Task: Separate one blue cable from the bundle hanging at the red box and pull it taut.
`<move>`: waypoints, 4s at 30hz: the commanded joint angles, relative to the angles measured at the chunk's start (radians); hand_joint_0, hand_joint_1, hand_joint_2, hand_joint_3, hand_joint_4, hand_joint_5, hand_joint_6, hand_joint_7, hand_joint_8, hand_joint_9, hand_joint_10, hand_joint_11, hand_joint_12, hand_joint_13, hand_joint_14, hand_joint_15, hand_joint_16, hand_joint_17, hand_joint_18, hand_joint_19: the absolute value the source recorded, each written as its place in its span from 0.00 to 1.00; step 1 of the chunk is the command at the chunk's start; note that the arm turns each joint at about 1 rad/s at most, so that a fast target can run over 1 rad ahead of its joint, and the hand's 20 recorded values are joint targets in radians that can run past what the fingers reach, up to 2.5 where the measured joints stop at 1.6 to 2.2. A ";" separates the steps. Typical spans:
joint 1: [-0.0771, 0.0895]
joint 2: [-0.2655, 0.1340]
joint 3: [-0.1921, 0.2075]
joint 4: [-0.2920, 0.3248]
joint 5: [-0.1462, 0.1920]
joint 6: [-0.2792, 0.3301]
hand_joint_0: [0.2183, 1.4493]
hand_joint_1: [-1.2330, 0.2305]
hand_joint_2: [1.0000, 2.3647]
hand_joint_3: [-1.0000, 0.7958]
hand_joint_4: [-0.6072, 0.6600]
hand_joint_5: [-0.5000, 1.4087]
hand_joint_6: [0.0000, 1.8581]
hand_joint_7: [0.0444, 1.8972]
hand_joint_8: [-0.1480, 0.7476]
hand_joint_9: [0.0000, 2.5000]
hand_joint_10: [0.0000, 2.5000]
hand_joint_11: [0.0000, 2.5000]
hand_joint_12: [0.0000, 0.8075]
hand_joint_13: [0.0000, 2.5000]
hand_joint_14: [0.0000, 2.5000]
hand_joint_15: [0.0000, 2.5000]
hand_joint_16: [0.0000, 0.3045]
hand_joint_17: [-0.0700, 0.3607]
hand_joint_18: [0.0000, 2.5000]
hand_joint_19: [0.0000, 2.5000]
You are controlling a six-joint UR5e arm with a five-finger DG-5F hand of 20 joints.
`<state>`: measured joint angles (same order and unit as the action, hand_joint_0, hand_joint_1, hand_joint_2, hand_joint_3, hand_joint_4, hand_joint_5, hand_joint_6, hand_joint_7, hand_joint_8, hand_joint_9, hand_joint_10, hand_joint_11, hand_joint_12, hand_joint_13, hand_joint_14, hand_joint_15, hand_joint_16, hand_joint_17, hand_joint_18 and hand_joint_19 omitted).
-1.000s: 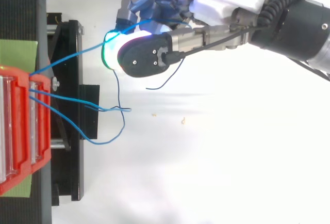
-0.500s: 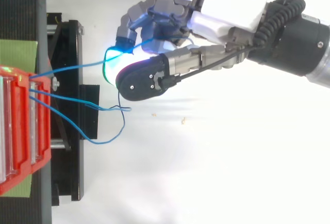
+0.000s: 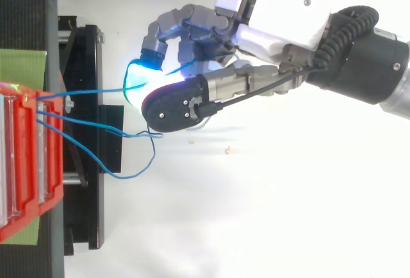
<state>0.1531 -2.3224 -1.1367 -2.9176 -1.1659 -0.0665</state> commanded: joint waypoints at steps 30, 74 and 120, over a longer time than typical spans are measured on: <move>0.014 0.071 0.049 -0.287 -0.002 0.054 0.28 0.31 0.00 0.28 0.65 0.16 0.46 0.46 0.61 0.18 1.00 0.83 0.60 0.39 1.00 0.68 0.18 0.45 0.49 0.39; 0.036 0.069 0.089 -0.345 0.035 0.047 0.37 0.27 0.01 0.44 0.50 0.16 0.50 0.52 0.52 0.15 1.00 0.88 0.58 0.37 1.00 0.69 0.17 0.43 0.50 0.45; 0.036 0.069 0.086 -0.342 0.035 0.045 0.27 0.54 0.00 0.28 0.58 0.17 0.49 0.56 0.55 0.19 1.00 0.79 0.56 0.36 1.00 0.65 0.17 0.43 0.50 0.47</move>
<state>0.1887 -2.2537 -1.0505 -3.2597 -1.1306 -0.0214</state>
